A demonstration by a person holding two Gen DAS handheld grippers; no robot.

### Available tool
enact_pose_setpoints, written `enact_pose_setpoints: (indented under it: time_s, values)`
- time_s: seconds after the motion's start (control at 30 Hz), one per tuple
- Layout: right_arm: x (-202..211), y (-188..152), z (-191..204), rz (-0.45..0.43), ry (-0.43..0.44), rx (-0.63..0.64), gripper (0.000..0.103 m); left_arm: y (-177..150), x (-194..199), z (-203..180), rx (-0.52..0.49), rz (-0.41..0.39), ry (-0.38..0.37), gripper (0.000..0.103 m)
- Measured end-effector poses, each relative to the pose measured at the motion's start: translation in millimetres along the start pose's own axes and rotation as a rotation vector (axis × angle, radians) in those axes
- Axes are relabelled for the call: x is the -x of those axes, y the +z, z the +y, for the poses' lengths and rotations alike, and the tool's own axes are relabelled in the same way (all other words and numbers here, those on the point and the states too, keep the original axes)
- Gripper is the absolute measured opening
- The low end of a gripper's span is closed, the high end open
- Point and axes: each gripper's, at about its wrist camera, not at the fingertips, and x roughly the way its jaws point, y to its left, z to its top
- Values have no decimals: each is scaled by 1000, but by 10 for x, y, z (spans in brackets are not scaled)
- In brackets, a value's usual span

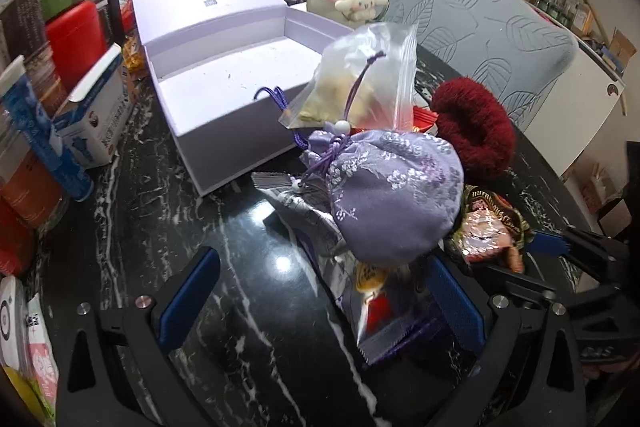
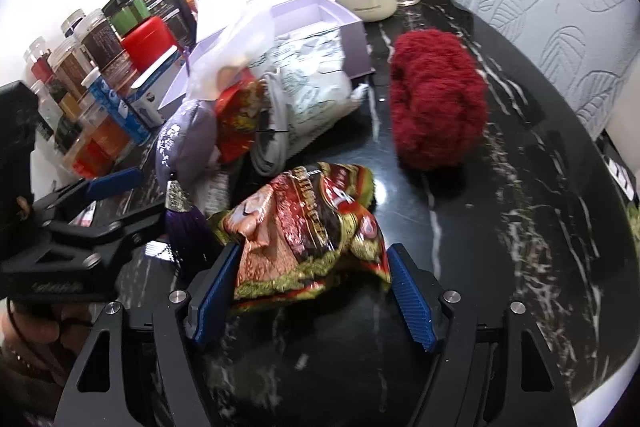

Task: Organize soft objects
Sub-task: 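Grasp the silver snack packet with the left tool while the right tool grasps the red-gold snack bag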

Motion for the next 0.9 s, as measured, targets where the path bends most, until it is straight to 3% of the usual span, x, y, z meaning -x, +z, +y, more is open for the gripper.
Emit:
enact_pose_setpoints:
  time_s: [0.3,0.4,0.43,0.57,0.7,0.77,0.9]
  values:
    - [119,-24,-71,-38,-54,19,75,61,-199,-77,-5,25,-45,101]
    - [92,7,-60,-39,-46,33,94,95,-248,-56,15,33,-61,90]
    - [84,16,-58,-41,-47,33,95,97,-275,-43,26,46,-75,81]
    - [43,93,-84,-60,-34,39,96,98,-288,-60,19,49,-93,66]
    - [-42,162,-113,-53,-20,38,96,59,-241,-93,9,45,-104,57]
    - [-77,188,-108,-52,-3,41,95,13,-196,-87,-1,45,-98,55]
    - [-95,199,-75,-62,15,41,73,-116,-80,-49,-19,43,-60,54]
